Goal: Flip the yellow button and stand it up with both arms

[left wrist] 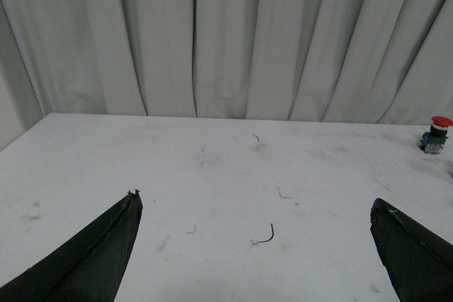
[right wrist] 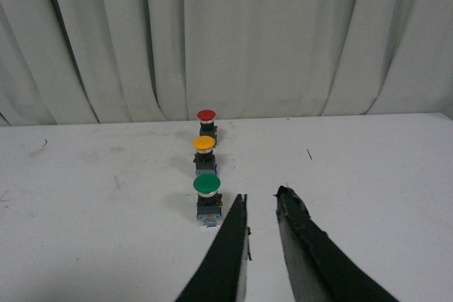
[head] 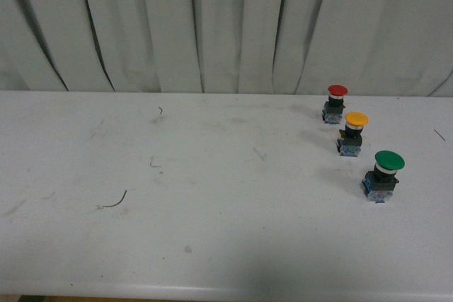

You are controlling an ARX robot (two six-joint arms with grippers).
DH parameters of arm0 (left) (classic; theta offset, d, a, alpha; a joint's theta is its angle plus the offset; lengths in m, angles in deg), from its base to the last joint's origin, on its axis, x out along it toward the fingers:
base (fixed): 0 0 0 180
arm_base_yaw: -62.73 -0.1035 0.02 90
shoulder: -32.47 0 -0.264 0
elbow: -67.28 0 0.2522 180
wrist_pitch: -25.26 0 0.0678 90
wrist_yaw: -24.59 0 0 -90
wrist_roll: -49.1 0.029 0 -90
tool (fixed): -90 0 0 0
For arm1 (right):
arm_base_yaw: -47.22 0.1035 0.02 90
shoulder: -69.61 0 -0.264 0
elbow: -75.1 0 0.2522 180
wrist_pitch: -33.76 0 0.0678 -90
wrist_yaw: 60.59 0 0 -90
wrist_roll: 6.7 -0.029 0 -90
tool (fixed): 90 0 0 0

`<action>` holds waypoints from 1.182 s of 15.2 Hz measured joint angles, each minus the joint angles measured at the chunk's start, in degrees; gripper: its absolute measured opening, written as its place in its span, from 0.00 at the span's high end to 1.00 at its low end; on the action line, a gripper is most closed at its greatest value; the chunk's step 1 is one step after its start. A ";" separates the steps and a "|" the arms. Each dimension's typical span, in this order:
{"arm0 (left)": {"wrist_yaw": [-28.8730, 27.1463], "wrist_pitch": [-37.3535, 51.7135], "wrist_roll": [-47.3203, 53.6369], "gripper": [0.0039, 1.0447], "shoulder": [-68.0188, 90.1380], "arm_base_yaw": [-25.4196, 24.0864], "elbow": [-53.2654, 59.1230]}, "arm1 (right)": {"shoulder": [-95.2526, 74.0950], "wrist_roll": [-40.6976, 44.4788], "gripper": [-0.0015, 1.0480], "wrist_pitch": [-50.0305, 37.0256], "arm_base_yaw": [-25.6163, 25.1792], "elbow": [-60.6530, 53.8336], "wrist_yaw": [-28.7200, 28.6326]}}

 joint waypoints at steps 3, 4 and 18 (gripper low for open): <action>0.00 0.02 0.00 0.06 0.00 0.00 0.00 | 0.00 0.00 0.52 0.02 0.00 0.00 0.00; 0.00 0.00 0.00 0.06 0.00 0.00 0.00 | 0.00 0.00 0.40 0.02 0.00 0.00 -0.02; 0.00 0.02 0.00 0.06 0.00 0.00 0.00 | 0.00 0.00 0.06 0.02 0.00 0.00 0.00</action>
